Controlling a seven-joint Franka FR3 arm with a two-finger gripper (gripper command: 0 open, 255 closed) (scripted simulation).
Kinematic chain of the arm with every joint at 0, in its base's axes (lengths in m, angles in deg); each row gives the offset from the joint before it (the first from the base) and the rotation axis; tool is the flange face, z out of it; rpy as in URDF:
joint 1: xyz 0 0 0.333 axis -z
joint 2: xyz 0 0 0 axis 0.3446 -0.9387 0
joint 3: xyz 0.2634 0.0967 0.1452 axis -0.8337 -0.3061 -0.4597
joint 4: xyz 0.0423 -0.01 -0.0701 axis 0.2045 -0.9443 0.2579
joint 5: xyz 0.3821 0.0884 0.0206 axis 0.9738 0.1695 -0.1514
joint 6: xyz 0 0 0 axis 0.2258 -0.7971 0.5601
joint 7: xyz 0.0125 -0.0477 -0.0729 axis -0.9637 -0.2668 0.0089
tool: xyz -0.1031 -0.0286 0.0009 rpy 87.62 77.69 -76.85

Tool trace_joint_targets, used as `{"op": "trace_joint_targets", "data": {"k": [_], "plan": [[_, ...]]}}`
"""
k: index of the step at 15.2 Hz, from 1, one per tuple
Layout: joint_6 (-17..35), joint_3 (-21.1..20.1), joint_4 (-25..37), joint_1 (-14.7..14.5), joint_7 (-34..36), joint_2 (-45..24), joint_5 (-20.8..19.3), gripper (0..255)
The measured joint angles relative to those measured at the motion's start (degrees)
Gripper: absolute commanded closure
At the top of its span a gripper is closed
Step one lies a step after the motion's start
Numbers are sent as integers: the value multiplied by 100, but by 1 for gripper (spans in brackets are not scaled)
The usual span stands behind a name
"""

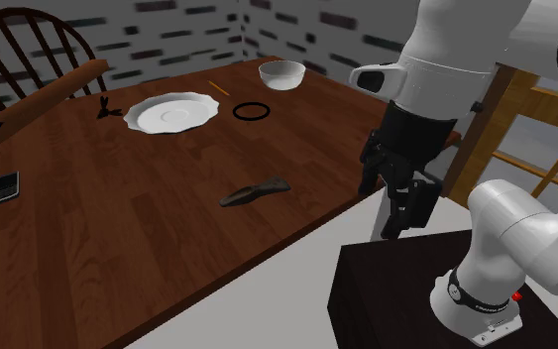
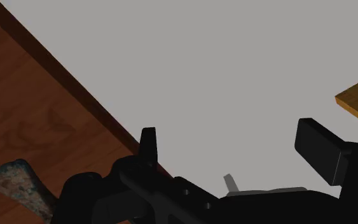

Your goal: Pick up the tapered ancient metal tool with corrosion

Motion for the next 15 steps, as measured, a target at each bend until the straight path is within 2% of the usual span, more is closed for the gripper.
{"op": "trace_joint_targets", "data": {"k": [2,6,15], "plan": [[33,68,-2,4,-111,-33,-38,0],[294,512,60,4,-912,-361,-273,0],[1065,1546,724,-111,-2934,-1763,-511,0]]}}
